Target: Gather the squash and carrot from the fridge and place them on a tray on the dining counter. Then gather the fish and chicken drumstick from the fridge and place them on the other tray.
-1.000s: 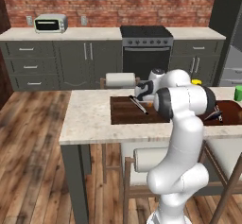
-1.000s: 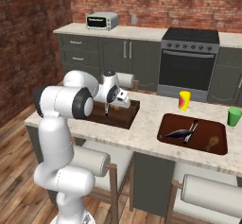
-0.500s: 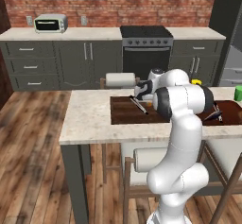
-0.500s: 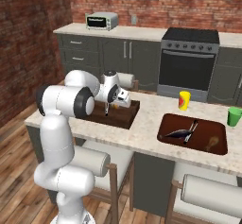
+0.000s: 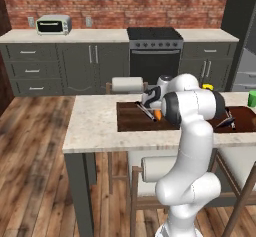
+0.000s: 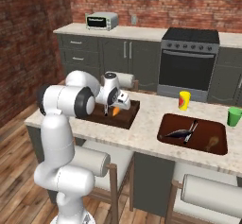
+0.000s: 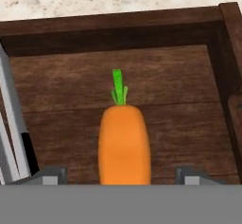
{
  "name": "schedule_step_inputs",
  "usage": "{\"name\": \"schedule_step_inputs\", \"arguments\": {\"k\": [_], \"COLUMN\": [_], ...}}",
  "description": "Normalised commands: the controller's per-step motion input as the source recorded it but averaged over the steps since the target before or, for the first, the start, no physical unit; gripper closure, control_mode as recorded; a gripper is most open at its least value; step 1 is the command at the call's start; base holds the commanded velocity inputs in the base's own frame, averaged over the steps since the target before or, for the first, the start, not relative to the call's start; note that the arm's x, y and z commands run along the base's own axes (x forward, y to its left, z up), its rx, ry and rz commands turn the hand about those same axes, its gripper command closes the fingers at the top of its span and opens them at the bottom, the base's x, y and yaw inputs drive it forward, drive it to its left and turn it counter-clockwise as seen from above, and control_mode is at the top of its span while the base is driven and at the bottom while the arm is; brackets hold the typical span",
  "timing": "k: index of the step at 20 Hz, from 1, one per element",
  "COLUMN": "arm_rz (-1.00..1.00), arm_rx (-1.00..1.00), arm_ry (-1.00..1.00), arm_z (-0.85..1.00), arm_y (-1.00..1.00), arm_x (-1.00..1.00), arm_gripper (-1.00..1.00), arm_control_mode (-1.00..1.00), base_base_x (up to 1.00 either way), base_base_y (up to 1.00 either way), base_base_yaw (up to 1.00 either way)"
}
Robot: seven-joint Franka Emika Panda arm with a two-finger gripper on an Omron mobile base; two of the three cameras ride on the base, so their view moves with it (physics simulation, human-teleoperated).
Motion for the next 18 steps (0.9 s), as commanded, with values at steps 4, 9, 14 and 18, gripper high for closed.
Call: {"name": "schedule_step_inputs", "arguments": {"k": [4, 9, 14, 18], "arm_rz": [0.0, 0.0, 0.0, 0.0], "arm_rx": [0.06, 0.01, 0.0, -0.02], "arm_ry": [-0.01, -0.03, -0.1, -0.14], "arm_z": [0.15, 0.48, 0.6, 0.46], "arm_y": [0.0, 0.0, -0.03, -0.08], "arm_x": [-0.19, -0.4, -0.52, -0.6], "arm_gripper": [-1.0, -1.0, -1.0, -1.0], "arm_control_mode": [-1.0, -1.0, -1.0, -1.0], "base_base_x": [0.0, 0.0, 0.0, 0.0], "base_base_y": [0.0, 0.0, 0.0, 0.0], "base_base_yaw": [0.0, 0.0, 0.0, 0.0]}}
